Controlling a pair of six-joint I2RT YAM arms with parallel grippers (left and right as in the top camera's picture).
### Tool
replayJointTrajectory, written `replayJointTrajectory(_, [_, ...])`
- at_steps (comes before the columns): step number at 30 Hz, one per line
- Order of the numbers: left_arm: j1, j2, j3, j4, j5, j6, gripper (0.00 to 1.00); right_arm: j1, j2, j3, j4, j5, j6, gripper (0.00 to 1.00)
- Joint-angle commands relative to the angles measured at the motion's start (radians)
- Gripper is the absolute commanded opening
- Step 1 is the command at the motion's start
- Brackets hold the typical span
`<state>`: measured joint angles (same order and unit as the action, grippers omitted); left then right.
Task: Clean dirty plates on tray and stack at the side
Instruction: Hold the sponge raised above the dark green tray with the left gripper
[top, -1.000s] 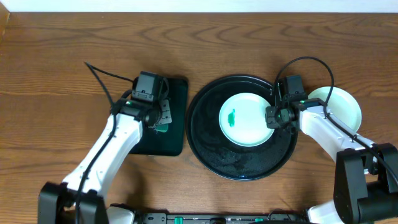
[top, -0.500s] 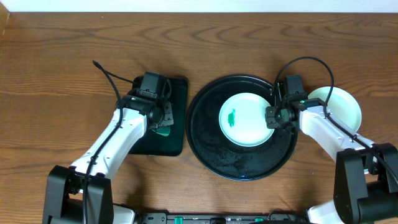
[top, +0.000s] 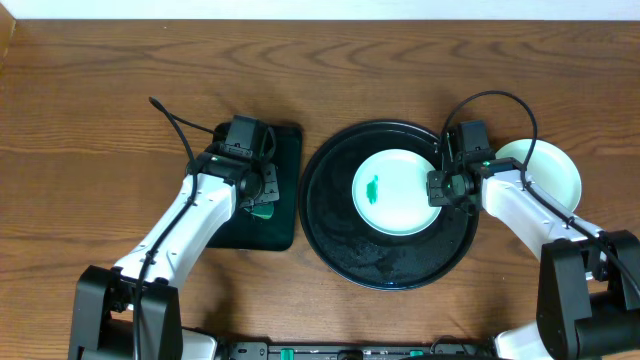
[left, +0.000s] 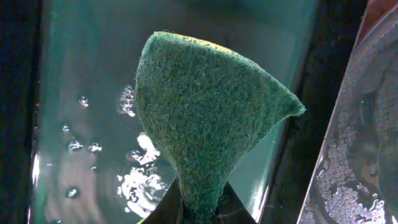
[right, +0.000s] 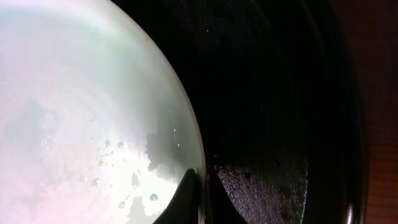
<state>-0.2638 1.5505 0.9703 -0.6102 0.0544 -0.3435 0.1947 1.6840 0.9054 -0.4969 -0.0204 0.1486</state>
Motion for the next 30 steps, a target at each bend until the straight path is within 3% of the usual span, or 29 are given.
replayJointTrajectory(1, [-0.002,-0.002,0.003,-0.002,0.010,-0.013,0.08,-0.003,0.005,-0.007,0.000,-0.023,-0.007,0.01])
replayJointTrajectory(17, [-0.002,-0.002,0.002,-0.002,0.009,-0.013,0.08,-0.003,0.005,-0.007,0.013,-0.118,-0.007,0.08])
replayJointTrajectory(22, [-0.002,-0.002,0.002,0.002,0.009,-0.013,0.08,-0.003,0.005,-0.007,0.014,-0.127,-0.007,0.06])
replayJointTrajectory(26, [-0.002,-0.002,0.002,0.002,0.009,-0.013,0.08,-0.003,0.005,-0.007,0.014,-0.128,0.054,0.08])
replayJointTrajectory(30, [-0.002,-0.002,0.002,0.002,0.009,-0.013,0.08,-0.003,0.005,-0.007,0.013,-0.127,0.076,0.15])
